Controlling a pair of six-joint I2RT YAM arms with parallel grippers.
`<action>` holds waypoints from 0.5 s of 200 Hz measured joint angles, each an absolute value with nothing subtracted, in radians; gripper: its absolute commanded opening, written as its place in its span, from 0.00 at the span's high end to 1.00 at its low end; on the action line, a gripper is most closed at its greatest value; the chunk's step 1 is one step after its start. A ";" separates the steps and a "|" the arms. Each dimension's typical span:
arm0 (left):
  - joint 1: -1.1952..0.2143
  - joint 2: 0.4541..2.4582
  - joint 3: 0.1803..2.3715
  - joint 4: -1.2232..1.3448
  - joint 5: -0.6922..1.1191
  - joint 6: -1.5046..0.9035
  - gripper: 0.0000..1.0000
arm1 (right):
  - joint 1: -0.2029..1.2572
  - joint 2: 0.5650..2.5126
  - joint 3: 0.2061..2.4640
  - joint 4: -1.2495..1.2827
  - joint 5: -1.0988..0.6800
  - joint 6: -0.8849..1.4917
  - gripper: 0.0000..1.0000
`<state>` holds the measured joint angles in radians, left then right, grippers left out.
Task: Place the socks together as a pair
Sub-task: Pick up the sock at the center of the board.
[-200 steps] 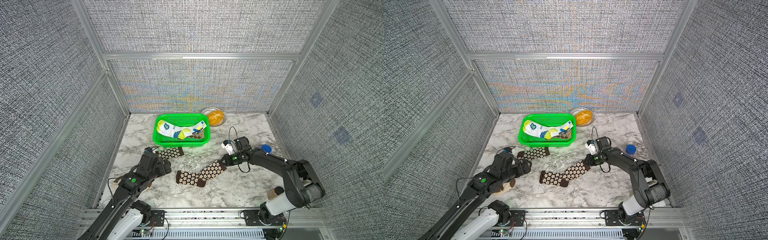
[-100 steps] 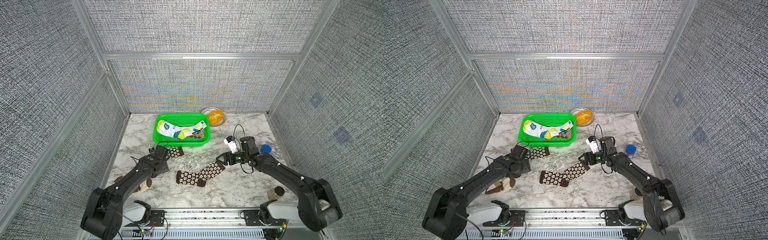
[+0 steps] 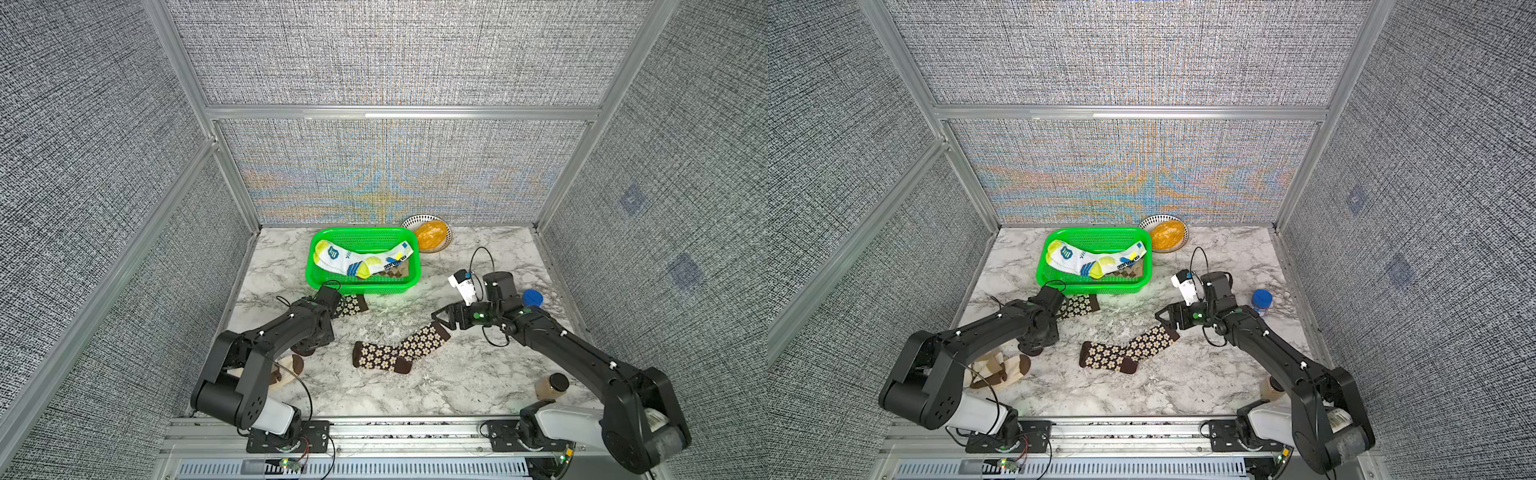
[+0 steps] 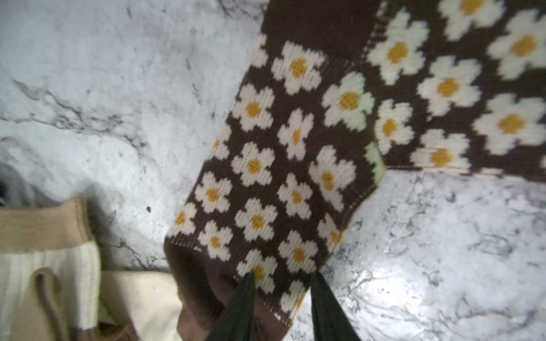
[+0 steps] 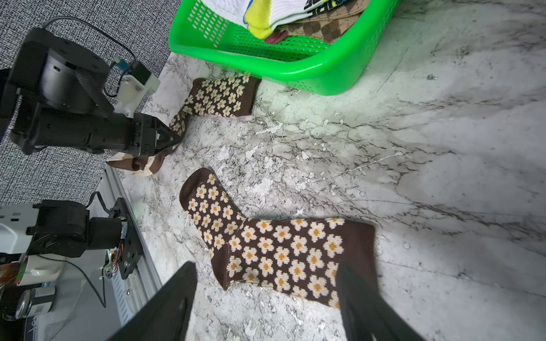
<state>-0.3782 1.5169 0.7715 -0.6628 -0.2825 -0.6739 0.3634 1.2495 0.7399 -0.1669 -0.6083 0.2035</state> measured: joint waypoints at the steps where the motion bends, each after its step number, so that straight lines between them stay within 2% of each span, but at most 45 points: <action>1: -0.378 1.520 0.772 -0.663 -0.281 -0.672 0.74 | 0.363 1.249 0.740 -0.167 -0.608 0.204 0.24; 28: -0.379 1.528 0.765 -0.659 -0.255 -0.654 1.00 | 0.363 1.237 0.740 -0.167 -0.611 0.206 0.24; 60: -0.380 1.452 0.748 -0.685 -0.208 -0.634 1.00 | 0.363 1.237 0.745 -0.163 -0.611 0.211 0.24; 100: -0.406 1.257 0.764 -0.727 -0.139 -0.608 1.00 | 0.363 1.243 0.747 -0.144 -0.611 0.222 0.24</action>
<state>-0.4057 1.2572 0.7635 -0.7273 -0.1390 -0.6083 0.3634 1.2430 0.7467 -0.1444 -0.6113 0.2218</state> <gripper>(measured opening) 0.055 0.758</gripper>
